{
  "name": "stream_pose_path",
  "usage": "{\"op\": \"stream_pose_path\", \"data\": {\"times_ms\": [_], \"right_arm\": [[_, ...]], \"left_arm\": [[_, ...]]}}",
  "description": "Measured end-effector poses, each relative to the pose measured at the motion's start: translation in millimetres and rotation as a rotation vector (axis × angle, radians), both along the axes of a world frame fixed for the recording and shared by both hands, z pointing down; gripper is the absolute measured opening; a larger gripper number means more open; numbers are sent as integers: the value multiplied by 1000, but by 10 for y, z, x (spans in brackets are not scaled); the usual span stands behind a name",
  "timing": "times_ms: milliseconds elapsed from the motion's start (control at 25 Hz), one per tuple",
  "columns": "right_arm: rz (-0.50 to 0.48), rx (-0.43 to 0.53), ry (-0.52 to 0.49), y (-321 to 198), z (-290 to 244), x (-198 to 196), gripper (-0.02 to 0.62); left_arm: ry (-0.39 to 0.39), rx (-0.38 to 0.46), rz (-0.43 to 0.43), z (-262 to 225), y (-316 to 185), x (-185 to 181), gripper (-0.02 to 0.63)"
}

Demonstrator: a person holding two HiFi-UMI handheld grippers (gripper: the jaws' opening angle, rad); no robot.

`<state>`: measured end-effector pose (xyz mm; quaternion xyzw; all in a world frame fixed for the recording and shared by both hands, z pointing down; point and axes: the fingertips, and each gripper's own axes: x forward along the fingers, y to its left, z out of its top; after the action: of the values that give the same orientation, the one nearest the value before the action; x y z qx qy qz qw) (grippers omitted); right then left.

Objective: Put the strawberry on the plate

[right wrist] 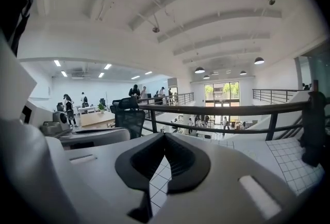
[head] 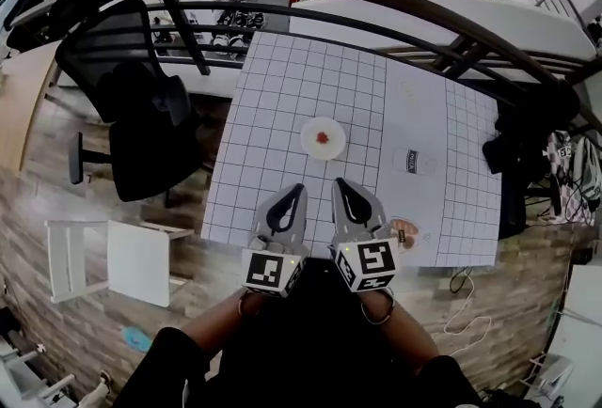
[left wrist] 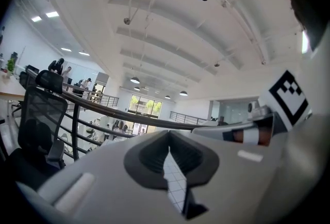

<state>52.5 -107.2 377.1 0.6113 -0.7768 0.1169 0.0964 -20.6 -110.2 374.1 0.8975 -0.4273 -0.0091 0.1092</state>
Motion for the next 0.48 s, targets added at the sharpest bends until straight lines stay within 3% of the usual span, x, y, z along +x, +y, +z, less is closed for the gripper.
{"op": "stream_pose_path", "data": {"times_ms": [320,480], "right_arm": [[56,111,38,445,-312,-179,-3],[82,114,72,654,-336,-216,-3]], "left_arm": [[53,42,61,-172,377,-80,11],[68,43,72,-201,507,-113,11]]}}
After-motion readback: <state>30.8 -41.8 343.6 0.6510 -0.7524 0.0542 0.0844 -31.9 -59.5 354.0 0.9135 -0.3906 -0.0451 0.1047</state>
